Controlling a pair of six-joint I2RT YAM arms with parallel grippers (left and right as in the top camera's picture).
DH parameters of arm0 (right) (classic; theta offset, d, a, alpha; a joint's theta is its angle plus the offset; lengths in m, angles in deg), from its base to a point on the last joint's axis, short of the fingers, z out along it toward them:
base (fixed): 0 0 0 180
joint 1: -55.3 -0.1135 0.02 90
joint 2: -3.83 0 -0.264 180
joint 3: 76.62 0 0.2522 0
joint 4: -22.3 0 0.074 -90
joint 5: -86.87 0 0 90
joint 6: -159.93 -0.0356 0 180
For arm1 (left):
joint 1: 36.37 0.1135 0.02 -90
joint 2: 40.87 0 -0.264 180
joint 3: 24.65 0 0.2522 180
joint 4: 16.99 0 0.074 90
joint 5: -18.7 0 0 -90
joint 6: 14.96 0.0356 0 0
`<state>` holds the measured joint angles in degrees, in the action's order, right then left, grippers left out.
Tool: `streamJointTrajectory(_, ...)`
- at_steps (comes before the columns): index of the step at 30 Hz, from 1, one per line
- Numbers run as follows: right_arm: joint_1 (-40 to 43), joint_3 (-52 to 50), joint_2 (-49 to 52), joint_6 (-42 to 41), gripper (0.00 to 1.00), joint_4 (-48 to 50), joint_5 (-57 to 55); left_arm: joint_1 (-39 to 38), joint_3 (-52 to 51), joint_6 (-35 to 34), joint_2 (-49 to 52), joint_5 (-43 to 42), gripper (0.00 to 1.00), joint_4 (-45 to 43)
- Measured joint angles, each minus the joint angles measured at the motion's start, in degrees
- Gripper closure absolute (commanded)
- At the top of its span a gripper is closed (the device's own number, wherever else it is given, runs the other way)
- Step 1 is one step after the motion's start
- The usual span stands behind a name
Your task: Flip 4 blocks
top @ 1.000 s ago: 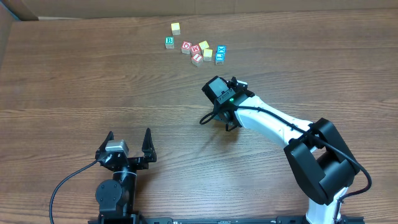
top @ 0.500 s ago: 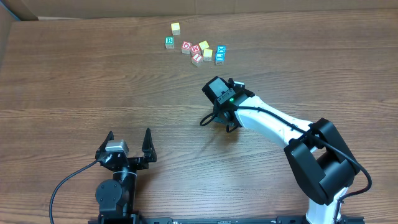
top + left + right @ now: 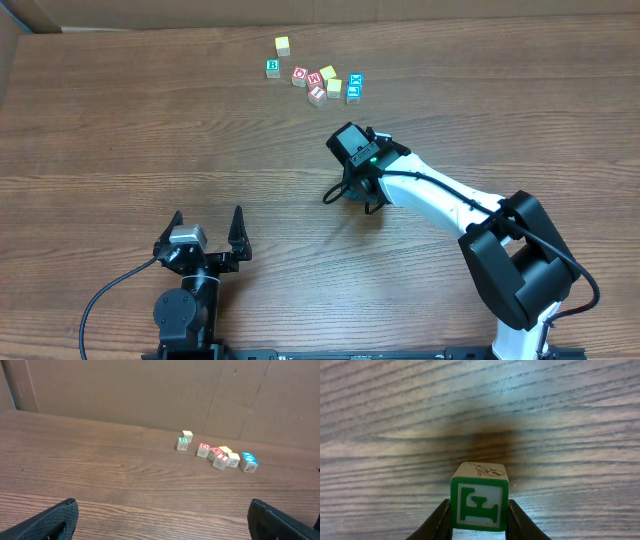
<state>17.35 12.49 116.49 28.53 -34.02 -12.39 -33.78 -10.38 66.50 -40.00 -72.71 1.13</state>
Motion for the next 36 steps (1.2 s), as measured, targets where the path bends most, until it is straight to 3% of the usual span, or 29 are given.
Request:
streamJointTrajectory(19, 0.04, 0.50, -0.39, 4.96, 0.70, -4.13, 4.96, 0.00, 0.00, 0.00, 0.00, 0.00, 0.00, 0.00)
streamJointTrajectory(23, 0.04, 0.50, -0.42, 5.55, 0.57, -4.15, 5.49, 0.00, 0.00, 0.00, 0.00, 0.00, 0.00, 0.00)
streamJointTrajectory(26, 0.04, 0.50, -0.42, 5.66, 0.39, -4.28, 6.16, 0.00, 0.00, 0.00, 0.00, 0.00, 0.00, 0.00)
streamJointTrajectory(32, 0.13, 0.94, -0.42, 8.46, 0.26, -4.59, 6.56, 0.00, 0.00, 0.00, 0.00, 0.00, 0.00, 0.00)
streamJointTrajectory(36, 2.01, 7.98, -0.39, 11.65, 0.16, -10.49, 7.13, 0.00, 0.00, 0.00, 0.00, 0.00, 0.00, 0.00)
